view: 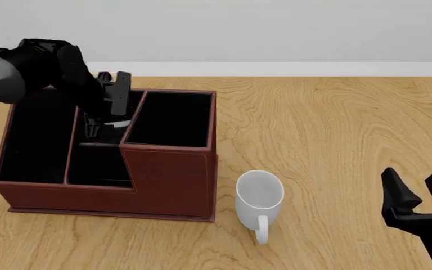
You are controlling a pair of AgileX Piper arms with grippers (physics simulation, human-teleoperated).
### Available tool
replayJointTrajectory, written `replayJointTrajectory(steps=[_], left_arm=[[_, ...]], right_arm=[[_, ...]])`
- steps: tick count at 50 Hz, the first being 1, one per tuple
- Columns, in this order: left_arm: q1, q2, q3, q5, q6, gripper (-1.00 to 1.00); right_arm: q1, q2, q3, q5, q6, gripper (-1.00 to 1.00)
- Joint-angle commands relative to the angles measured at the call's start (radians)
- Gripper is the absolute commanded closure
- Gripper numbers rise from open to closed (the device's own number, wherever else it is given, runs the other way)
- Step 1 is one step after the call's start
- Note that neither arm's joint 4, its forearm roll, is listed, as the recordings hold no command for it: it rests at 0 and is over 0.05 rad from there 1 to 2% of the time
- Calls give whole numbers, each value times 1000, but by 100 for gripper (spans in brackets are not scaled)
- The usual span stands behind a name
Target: Pick up the book and place it in the front compartment of the caddy.
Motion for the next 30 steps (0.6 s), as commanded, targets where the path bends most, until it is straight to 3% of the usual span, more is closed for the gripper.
replayJointTrajectory(steps=[1,2,6,10,12,17,20,24,30], left_arm=[[27,-105,-12,10,9,-100],[3,-107,-55,52,-31,-100],[41,-166,-19,51,-1,-100],[84,-263,81,19,58,-100],[37,-294,66,66,10,-100],[48,-339,113,61,21,-100],[84,-404,197,23,51,-100],[46,-413,198,40,5,-100],[40,-445,242,15,-3,-100]], right_arm=[[11,-42,-7,42,-4,-100],[14,-47,-10,48,-4,-100],[22,-66,-22,73,-5,-100],[33,-88,-33,97,-7,-100],[39,-89,-41,102,-9,-100],[49,-115,-53,131,-10,-100],[62,-151,-63,169,-14,-100],[66,-184,-70,204,-18,-100],[69,-243,-74,259,-19,-100]])
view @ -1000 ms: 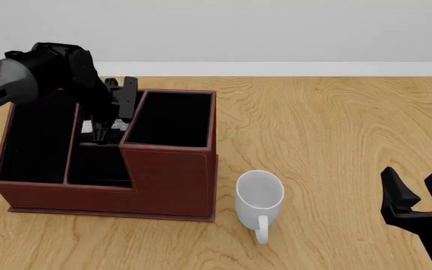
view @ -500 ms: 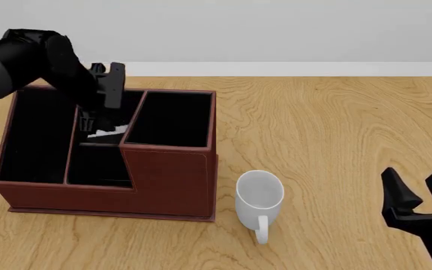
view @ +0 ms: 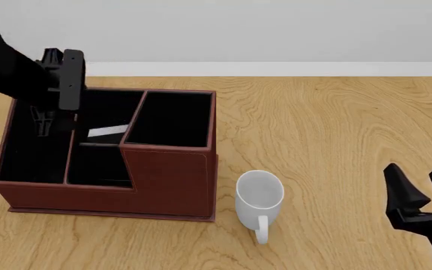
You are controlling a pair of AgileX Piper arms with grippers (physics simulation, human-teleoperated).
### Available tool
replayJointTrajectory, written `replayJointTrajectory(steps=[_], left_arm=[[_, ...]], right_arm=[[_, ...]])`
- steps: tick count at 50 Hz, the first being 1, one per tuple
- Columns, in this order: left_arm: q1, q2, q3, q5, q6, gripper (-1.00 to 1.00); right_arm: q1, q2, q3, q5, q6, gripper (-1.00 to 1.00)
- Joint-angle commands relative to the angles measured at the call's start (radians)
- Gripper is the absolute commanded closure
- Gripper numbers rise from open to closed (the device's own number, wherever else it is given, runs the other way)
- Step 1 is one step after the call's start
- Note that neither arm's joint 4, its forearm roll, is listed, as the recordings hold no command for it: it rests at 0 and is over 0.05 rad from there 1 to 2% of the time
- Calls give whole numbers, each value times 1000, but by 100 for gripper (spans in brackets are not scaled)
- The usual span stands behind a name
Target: Pick up the book and place it in the front compartment of the caddy.
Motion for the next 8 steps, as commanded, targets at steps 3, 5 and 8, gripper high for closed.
replayJointTrajectory(steps=[3,5,8], left_arm=[[-19,-112,127,-45,-16,-100],[-44,-129,147,-44,-31,-100],[-102,-146,153,-32,-79,-100]], right_arm=[[14,-99,-6,94,-4,-100],[15,-104,-2,97,-4,-100],[18,-127,-8,124,-5,-100]])
